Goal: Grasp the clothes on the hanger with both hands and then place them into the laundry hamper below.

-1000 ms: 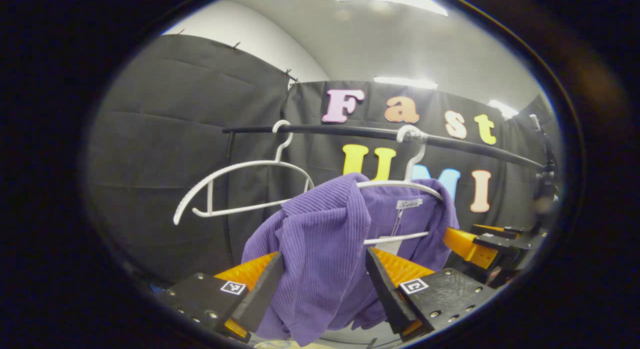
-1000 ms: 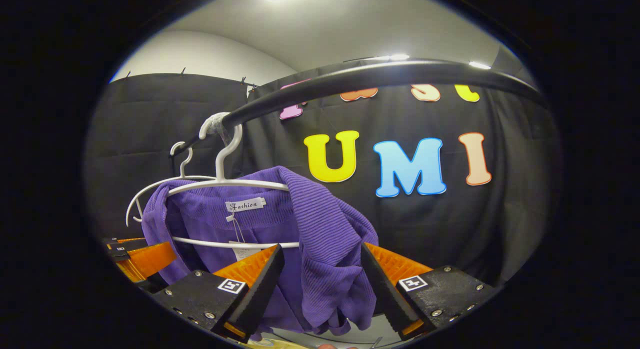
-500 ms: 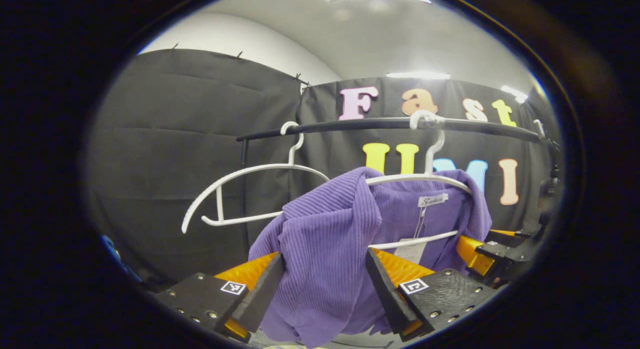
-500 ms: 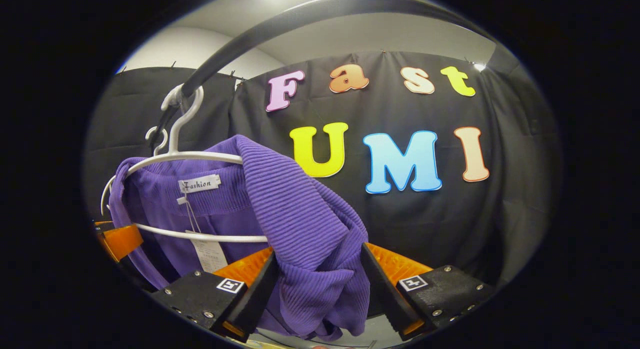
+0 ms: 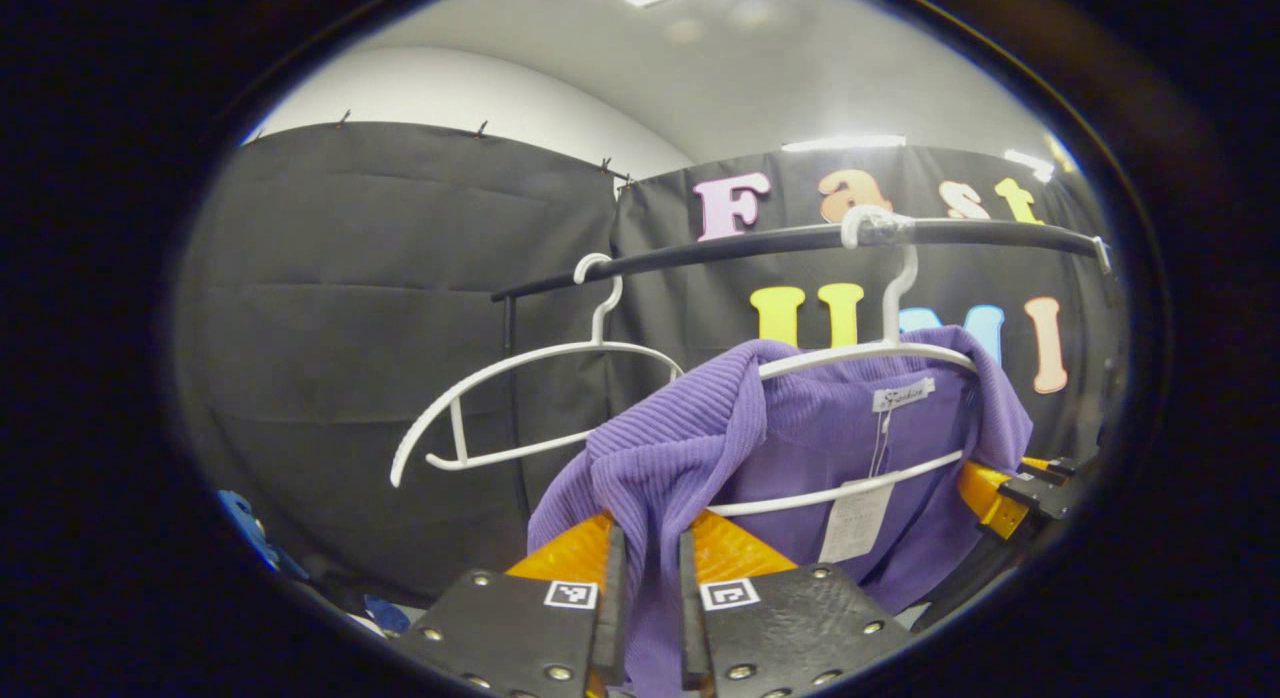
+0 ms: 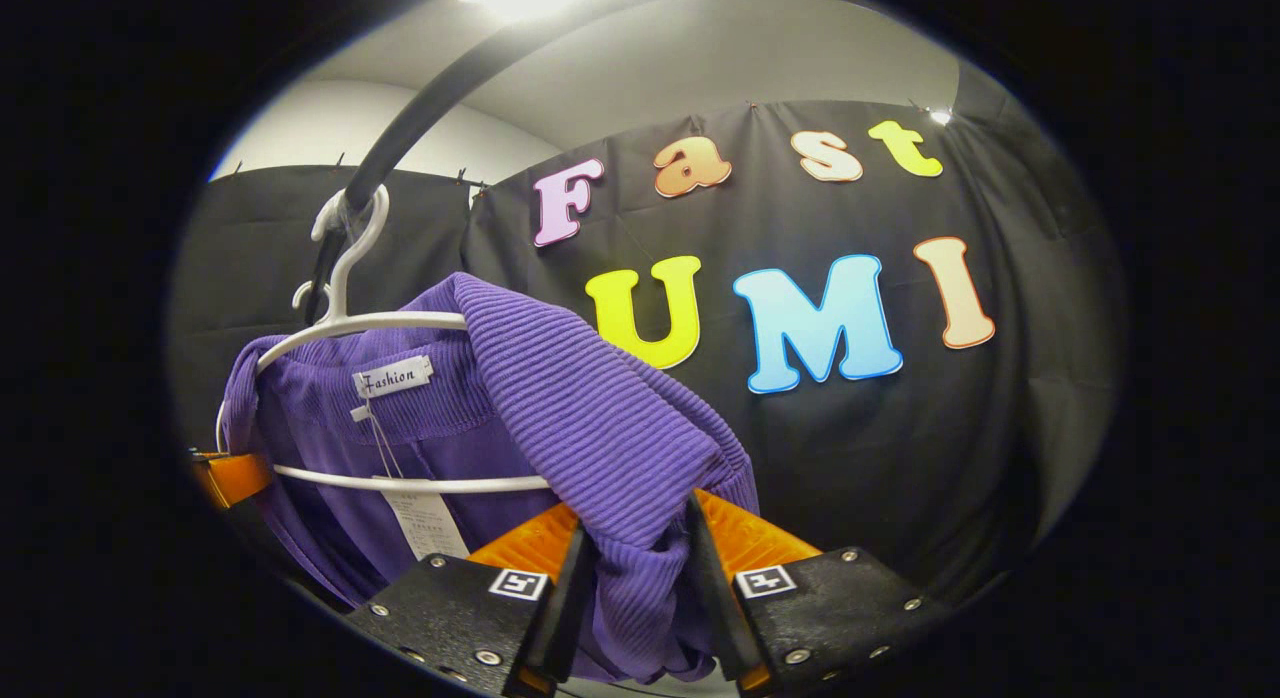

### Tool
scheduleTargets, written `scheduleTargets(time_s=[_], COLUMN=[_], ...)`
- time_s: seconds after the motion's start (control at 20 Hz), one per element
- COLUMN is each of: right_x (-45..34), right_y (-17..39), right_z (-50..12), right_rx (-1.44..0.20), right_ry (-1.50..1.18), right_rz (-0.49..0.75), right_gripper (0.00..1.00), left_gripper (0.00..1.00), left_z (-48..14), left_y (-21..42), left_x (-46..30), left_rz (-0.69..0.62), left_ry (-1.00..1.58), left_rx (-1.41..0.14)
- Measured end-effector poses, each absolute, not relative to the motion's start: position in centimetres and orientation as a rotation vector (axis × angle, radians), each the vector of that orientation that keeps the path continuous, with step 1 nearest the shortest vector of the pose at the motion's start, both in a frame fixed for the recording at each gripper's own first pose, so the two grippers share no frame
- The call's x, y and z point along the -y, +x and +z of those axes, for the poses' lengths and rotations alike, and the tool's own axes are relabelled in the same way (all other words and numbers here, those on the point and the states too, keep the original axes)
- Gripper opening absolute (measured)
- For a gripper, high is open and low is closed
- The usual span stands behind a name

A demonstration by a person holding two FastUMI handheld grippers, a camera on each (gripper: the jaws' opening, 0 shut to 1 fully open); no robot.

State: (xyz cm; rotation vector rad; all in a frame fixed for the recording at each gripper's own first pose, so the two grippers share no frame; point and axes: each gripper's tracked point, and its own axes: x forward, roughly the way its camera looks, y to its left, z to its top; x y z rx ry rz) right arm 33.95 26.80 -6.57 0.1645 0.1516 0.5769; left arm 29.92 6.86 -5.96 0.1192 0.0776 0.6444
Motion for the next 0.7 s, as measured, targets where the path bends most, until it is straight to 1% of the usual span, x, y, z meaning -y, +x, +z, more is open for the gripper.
scheduleTargets(time_s=[0.05,0.1,0.15,0.2,0.25,0.3,0.35,0.4,0.45,0.5,0.6,0.65,0.7], right_x=[-27.1,-27.2,-27.1,-27.3,-27.3,-27.5,-27.8,-28.1,-28.0,-28.0,-26.9,-26.5,-26.2], right_y=[33.8,33.7,33.7,33.4,33.1,32.9,32.6,32.3,31.9,31.8,32.0,32.1,32.3], right_z=[-6.6,-6.6,-6.4,-6.2,-6.1,-6.1,-6.0,-5.9,-5.8,-6.0,-5.4,-4.9,-4.8], right_rx=[-0.152,-0.147,-0.14,-0.135,-0.134,-0.143,-0.15,-0.16,-0.172,-0.192,-0.183,-0.164,-0.153], right_ry=[0.166,0.163,0.158,0.155,0.153,0.153,0.165,0.185,0.205,0.203,0.193,0.187,0.177], right_rz=[0.582,0.583,0.577,0.573,0.572,0.584,0.607,0.615,0.618,0.614,0.579,0.557,0.535], right_gripper=[0.48,0.37,0.34,0.23,0.18,0.12,0.1,0.06,0.03,0.0,0.0,0.0,0.0], left_gripper=[0.24,0.19,0.14,0.18,0.22,0.22,0.01,0.07,0.01,0.01,0.01,0.07,0.07], left_z=[-6.0,-6.2,-6.3,-6.4,-6.5,-6.3,-6.5,-6.5,-6.2,-6.0,-5.6,-5.5,-5.1], left_y=[29.7,29.6,29.8,29.9,29.8,29.9,30.0,30.0,29.9,29.6,29.0,28.6,28.2], left_x=[-6.8,-6.8,-6.8,-6.9,-6.9,-7.2,-6.7,-6.4,-6.3,-6.0,-5.3,-5.2,-5.1], left_rz=[0.627,0.606,0.583,0.552,0.529,0.512,0.488,0.459,0.434,0.411,0.367,0.348,0.331], left_ry=[0.114,0.106,0.092,0.064,0.052,0.019,-0.002,-0.012,-0.019,-0.023,-0.036,-0.049,-0.066], left_rx=[-0.073,-0.071,-0.067,-0.067,-0.074,-0.051,-0.059,-0.061,-0.055,-0.05,-0.055,-0.057,-0.053])
